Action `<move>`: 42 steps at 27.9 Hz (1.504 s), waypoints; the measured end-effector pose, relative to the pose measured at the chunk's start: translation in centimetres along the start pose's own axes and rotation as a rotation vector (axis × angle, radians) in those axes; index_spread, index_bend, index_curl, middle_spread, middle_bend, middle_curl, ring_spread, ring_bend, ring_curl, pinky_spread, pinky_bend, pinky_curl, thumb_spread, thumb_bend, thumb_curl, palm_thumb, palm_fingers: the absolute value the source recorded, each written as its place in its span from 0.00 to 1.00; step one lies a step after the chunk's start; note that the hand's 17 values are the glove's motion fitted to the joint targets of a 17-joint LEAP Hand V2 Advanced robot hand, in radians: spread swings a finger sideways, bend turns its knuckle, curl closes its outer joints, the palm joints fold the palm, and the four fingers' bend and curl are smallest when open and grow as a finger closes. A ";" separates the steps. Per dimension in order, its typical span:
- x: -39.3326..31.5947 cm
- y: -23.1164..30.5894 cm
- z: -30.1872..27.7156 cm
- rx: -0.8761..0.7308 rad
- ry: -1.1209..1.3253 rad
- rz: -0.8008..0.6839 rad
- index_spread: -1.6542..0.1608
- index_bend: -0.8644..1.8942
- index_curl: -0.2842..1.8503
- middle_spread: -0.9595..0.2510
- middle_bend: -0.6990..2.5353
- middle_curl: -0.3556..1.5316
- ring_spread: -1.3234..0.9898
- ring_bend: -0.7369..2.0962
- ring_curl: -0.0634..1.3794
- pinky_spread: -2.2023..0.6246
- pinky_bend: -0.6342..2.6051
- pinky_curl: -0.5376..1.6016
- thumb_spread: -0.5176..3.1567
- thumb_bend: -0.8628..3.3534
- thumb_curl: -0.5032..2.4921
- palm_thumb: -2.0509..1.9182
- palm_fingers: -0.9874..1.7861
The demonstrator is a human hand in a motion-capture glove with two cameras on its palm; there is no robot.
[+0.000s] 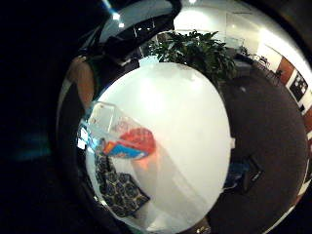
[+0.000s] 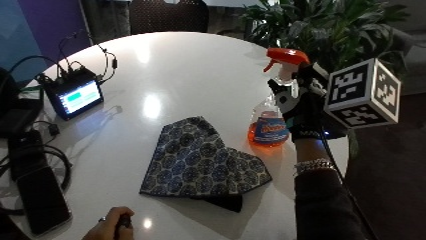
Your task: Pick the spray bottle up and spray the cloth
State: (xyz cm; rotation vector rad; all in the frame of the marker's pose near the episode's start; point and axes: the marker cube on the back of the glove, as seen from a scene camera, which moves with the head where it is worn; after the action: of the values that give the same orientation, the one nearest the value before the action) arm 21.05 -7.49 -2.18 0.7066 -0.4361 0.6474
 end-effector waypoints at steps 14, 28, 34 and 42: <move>-1.1 -1.7 0.8 0.195 -0.442 0.172 0.75 0.40 0.29 0.67 0.33 0.40 0.51 0.42 0.29 0.80 0.24 0.39 0.42 0.22 0.29 0.74 0.77; -1.1 -3.3 0.2 0.448 -0.399 0.020 0.76 0.38 0.32 0.64 0.37 0.44 0.50 0.49 0.36 0.70 0.34 0.45 0.40 0.20 0.31 0.73 0.90; -2.1 -4.7 -2.6 0.460 -0.327 -0.086 0.76 0.39 0.33 0.64 0.39 0.46 0.49 0.51 0.37 0.68 0.35 0.45 0.40 0.20 0.32 0.73 0.89; -7.1 -7.6 -6.8 0.415 -0.087 -0.389 0.76 0.39 0.35 0.63 0.40 0.47 0.49 0.53 0.38 0.68 0.37 0.46 0.38 0.20 0.33 0.72 0.88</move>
State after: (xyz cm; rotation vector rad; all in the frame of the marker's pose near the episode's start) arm 22.05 -9.92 -14.36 1.1823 -0.2324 0.3386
